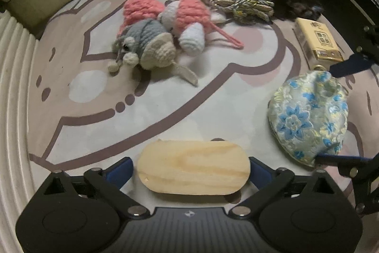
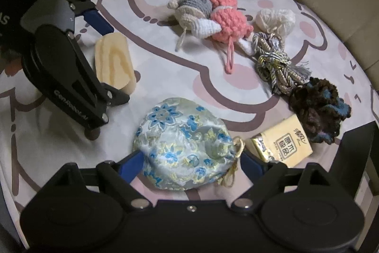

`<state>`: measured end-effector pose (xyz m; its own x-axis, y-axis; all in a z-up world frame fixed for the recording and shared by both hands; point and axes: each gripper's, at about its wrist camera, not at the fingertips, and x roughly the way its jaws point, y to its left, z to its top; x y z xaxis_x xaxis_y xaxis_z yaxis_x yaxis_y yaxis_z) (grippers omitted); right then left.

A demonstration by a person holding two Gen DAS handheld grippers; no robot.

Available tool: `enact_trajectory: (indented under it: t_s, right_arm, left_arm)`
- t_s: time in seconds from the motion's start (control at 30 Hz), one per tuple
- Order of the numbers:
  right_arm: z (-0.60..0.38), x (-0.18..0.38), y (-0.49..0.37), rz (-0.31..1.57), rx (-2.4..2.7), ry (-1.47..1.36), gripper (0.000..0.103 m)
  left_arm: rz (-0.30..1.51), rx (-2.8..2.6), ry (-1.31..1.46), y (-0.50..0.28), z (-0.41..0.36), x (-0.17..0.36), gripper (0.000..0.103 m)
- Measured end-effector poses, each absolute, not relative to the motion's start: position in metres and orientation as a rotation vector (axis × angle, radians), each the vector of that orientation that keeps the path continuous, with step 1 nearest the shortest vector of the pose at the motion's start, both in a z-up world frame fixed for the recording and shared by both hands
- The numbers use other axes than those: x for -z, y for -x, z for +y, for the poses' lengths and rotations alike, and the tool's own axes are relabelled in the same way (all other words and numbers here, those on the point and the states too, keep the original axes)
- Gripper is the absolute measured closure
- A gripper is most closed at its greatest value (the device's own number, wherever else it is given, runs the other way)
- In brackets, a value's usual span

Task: Organize objects
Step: 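Close the left tool on the wooden block while the right tool grasps the floral pouch, then carry the wooden block in the left tool while the right tool carries the pouch toward the black box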

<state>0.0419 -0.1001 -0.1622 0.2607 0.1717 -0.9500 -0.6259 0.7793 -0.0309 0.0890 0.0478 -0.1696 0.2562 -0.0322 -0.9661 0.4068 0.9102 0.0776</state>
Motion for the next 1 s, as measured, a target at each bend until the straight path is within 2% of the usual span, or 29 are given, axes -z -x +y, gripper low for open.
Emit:
enact_trajectory:
  t_s: [0.33,0.4,0.43,0.5,0.77,1.0]
  right_arm:
    - [-0.098,0.173,-0.054,1.243,-0.544,0.381,0.007]
    - [-0.098,0.176,-0.056,1.26,-0.538,0.369,0.007]
    - [-0.099,0.176,-0.058,1.268,-0.534,0.355,0.007]
    - [-0.101,0.176,-0.061,1.285,-0.531,0.328,0.009]
    - [-0.11,0.167,-0.068,1.295,-0.517,0.246,0.03]
    - [-0.118,0.149,-0.071,1.23,-0.47,0.179,0.034]
  left_arm:
    - [1.333,0.284,-0.265,-0.097,0.054,0.174,0.0]
    - [1.343,0.281,-0.237,-0.099,0.055,0.174,0.004]
    - [1.347,0.282,-0.212,-0.1,0.056,0.173,0.01]
    - [1.353,0.267,-0.176,-0.103,0.058,0.171,0.011]
    - [1.354,0.202,-0.144,-0.108,0.063,0.165,0.011]
    - [1.292,0.113,-0.09,-0.108,0.073,0.144,0.011]
